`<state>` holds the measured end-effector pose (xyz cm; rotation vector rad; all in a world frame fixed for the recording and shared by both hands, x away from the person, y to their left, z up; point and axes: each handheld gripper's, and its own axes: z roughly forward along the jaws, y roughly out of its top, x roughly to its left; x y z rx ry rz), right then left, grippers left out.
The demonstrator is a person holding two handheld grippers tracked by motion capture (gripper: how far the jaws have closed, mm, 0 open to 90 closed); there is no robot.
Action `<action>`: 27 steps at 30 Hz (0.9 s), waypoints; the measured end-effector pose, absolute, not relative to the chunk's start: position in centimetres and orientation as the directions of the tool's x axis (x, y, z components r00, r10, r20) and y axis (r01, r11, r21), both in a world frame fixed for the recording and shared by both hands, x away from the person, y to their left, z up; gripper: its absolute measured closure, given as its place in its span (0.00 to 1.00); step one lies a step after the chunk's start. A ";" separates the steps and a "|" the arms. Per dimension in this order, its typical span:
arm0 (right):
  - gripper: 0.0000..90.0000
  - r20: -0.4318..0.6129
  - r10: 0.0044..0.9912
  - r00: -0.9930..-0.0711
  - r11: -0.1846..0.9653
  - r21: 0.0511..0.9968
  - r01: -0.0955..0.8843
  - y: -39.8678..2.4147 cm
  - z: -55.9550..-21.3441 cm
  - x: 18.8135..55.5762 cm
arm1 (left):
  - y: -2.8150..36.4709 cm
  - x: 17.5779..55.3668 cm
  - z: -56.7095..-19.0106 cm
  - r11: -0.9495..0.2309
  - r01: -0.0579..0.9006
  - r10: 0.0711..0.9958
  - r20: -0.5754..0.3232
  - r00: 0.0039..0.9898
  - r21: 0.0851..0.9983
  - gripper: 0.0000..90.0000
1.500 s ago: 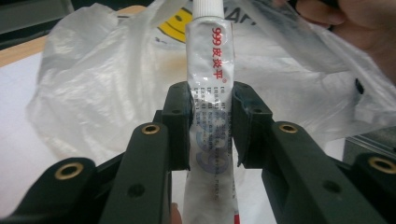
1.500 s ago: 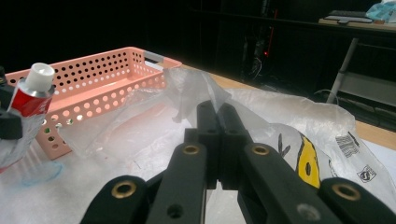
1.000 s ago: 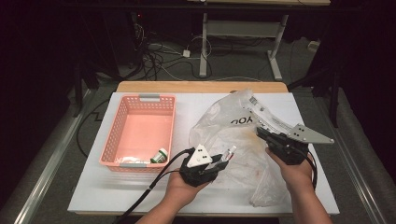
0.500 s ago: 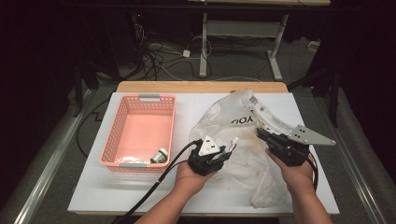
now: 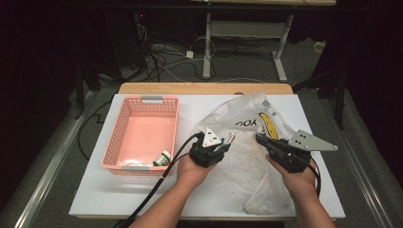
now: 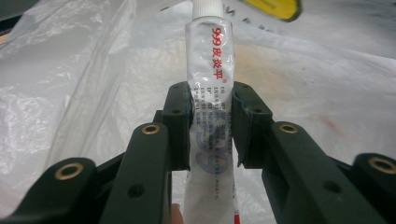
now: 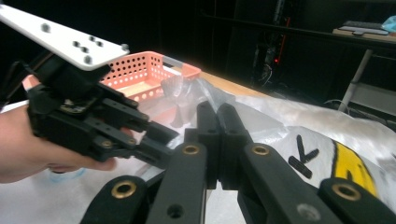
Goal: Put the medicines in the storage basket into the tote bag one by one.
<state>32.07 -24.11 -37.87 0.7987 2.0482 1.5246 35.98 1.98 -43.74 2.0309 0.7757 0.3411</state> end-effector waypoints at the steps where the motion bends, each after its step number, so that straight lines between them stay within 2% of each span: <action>1: 1.00 -0.021 0.686 -0.727 0.216 0.960 0.176 -24.0 -37.9 32.0 | 1.9 36.1 -43.8 -0.394 0.392 0.642 -0.056 0.764 0.832 0.76; 16: 1.00 -0.016 0.671 -0.741 0.222 0.958 0.180 -23.2 -38.2 32.2 | -0.6 36.4 -44.4 -0.416 0.381 0.592 -0.073 0.803 0.826 0.76; 27: 1.00 -0.002 0.685 -0.728 0.213 0.957 0.199 -23.6 -38.7 32.7 | -2.2 37.0 -45.8 -0.417 0.391 0.591 -0.082 0.802 0.820 0.75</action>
